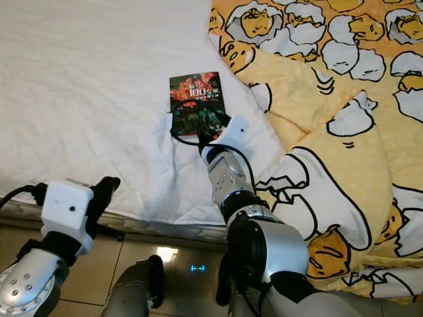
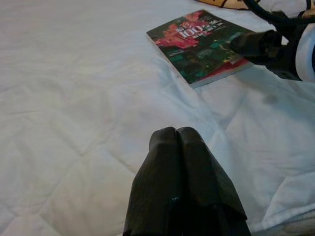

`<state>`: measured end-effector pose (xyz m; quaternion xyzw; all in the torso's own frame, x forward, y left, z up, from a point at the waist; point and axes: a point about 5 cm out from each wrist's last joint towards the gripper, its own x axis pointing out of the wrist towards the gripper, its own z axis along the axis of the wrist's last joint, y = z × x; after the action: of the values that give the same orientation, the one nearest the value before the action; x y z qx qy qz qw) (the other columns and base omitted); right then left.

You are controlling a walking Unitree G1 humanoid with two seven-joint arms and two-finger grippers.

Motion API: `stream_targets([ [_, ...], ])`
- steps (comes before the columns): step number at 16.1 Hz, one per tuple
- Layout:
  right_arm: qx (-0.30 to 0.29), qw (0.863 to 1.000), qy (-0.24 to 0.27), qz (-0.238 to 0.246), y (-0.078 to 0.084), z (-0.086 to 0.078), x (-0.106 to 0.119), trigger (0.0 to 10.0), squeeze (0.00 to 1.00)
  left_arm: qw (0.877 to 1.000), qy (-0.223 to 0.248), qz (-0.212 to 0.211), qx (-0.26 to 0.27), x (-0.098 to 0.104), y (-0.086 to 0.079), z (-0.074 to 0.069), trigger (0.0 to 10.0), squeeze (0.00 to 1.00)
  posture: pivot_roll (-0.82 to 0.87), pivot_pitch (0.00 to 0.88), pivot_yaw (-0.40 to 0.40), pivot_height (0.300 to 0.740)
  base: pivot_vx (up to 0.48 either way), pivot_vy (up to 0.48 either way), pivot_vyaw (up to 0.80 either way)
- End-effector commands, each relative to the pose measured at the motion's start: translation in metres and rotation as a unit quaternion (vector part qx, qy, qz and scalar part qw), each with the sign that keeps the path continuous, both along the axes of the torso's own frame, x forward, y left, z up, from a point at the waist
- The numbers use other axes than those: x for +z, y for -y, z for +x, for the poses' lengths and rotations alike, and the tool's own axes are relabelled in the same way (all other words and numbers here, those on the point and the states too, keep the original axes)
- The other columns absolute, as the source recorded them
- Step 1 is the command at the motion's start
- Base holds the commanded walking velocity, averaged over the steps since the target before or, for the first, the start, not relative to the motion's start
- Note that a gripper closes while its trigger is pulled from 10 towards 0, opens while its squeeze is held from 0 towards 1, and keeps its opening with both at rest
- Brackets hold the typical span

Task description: Clean up the room

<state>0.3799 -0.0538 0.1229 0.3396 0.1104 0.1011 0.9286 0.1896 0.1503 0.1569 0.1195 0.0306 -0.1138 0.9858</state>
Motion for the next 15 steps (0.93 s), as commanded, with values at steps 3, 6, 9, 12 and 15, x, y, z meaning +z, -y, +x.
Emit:
stream_targets([
  [3,0.025,0.995,0.093,0.011,-0.018,0.006,0.035,0.0,0.00,1.000,0.007,-0.001,-0.006,-0.003,0.003,0.009,10.0,0.00,0.29,0.263,-0.003,0.727,0.000,0.000,0.00],
  [6,0.029,0.986,0.161,0.009,-0.021,0.008,0.055,0.0,0.00,1.000,0.016,-0.004,-0.011,-0.003,0.003,0.021,10.0,0.00,0.26,0.234,0.003,0.727,0.000,0.000,0.00],
  [9,0.025,0.982,0.185,0.019,-0.020,0.006,0.058,0.0,0.00,0.999,0.028,-0.010,-0.022,-0.003,0.007,0.034,10.0,0.00,0.23,0.202,0.008,0.727,0.000,0.000,0.00],
  [12,0.040,0.977,0.207,0.028,-0.029,0.000,0.061,0.0,0.00,0.999,0.038,-0.013,-0.028,-0.002,0.009,0.040,10.0,0.00,0.22,0.172,0.006,0.727,0.000,0.000,0.00],
  [15,0.070,0.969,0.235,0.016,-0.037,-0.011,0.060,0.0,0.00,0.998,0.047,-0.015,-0.030,-0.002,0.009,0.048,10.0,0.00,0.20,0.133,-0.002,0.727,0.000,0.000,0.00],
])
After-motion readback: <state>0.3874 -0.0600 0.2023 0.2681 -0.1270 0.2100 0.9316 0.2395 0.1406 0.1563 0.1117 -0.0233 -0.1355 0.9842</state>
